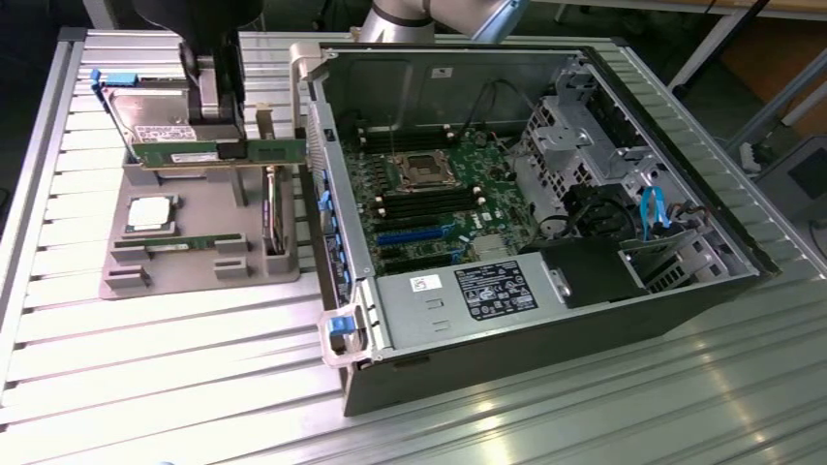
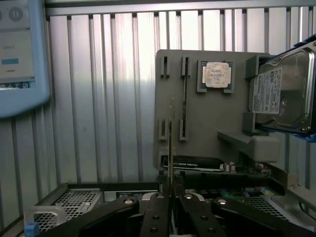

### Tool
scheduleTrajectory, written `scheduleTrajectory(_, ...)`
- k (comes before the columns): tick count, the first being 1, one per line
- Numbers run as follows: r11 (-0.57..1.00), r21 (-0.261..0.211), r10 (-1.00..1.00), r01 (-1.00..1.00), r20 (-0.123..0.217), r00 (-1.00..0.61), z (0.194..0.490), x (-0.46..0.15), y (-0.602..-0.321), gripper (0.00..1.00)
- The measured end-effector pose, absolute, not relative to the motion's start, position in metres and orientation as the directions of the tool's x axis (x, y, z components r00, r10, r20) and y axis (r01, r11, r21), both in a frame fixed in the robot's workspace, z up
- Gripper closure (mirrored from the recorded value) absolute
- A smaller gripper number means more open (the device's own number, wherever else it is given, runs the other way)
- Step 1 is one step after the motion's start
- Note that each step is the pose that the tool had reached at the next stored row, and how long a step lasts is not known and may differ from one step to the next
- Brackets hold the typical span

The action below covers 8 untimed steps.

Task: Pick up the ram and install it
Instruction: 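Pick up the ram and move it above insertion slot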

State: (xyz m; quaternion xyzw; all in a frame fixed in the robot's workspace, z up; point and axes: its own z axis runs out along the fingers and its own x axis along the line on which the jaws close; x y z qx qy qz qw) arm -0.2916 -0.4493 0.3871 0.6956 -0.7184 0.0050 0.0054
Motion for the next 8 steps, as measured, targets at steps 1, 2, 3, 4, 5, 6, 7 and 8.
scheduleTrajectory(1,0.032,0.001,-0.999,-0.999,0.015,-0.032,0.387,-0.289,-0.449,0.88)
scheduleTrajectory(2,0.032,0.001,-0.999,-0.999,0.015,-0.032,0.387,-0.287,-0.449,0.88)
scheduleTrajectory(3,0.032,0.001,-0.999,-0.999,0.015,-0.032,0.387,-0.285,-0.449,0.88)
scheduleTrajectory(4,0.032,0.001,-0.999,-0.999,0.015,-0.032,0.387,-0.283,-0.449,0.88)
scheduleTrajectory(5,0.032,0.001,-0.999,-0.999,0.015,-0.032,0.387,-0.281,-0.449,0.88)
scheduleTrajectory(6,0.032,0.001,-0.999,-0.999,0.015,-0.032,0.387,-0.28,-0.449,0.88)
scheduleTrajectory(7,0.032,0.002,-0.999,-0.999,0.015,-0.032,0.387,-0.277,-0.449,0.88)
scheduleTrajectory(8,0.032,0.002,-0.999,-0.999,0.015,-0.032,0.387,-0.276,-0.449,0.88)
